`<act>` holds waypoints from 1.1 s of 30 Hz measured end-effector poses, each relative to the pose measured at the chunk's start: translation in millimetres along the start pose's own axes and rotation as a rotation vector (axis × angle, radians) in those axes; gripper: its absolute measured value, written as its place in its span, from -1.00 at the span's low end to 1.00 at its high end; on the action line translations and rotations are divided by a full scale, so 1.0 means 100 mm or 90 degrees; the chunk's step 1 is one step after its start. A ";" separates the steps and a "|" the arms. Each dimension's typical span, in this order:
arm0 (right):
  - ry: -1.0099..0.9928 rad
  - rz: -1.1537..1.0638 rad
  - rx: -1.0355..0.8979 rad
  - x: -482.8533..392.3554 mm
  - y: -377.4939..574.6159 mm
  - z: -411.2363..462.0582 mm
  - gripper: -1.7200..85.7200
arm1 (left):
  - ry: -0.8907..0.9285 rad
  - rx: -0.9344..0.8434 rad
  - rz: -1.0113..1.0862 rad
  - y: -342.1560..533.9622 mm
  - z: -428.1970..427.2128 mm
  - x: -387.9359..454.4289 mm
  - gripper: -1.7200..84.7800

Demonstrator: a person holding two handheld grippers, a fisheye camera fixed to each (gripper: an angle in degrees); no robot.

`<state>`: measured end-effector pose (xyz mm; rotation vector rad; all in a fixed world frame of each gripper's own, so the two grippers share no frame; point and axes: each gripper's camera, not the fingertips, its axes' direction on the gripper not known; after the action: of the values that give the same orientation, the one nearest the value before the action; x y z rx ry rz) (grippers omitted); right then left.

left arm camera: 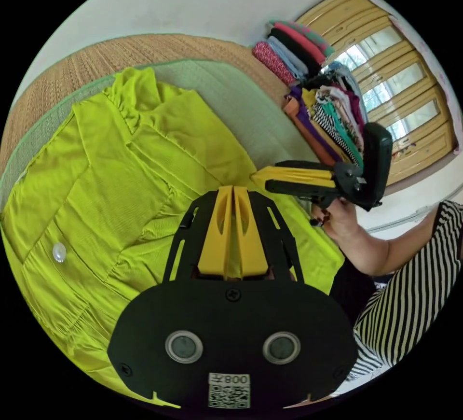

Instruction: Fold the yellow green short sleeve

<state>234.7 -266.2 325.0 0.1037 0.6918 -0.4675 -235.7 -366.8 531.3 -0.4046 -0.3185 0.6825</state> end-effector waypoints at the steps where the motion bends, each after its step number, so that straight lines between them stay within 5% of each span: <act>1: -0.007 0.008 0.013 0.03 -0.01 -0.02 -0.96 | 0.009 0.015 0.004 0.02 -0.08 0.05 -0.95; 14: -0.007 0.022 -0.034 0.19 -0.01 0.64 -0.96 | -0.007 -0.014 -0.048 0.49 -0.91 0.64 -0.95; 19: -0.029 0.062 -0.008 0.37 0.09 0.73 -0.96 | 0.033 0.085 -0.085 1.01 -1.76 0.77 -0.92; 24: -0.050 0.055 0.020 0.29 0.21 0.76 -0.96 | -0.008 0.207 -0.258 2.35 -2.96 0.71 -0.84; 33: -0.180 -0.110 -0.032 -1.02 0.10 1.45 -0.94 | -0.090 0.411 -0.543 4.20 -4.38 0.55 -0.74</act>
<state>256.2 -254.3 500.5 -0.0701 0.4352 -0.6162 -243.2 -146.2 -36.6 0.3976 -0.3476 -0.0506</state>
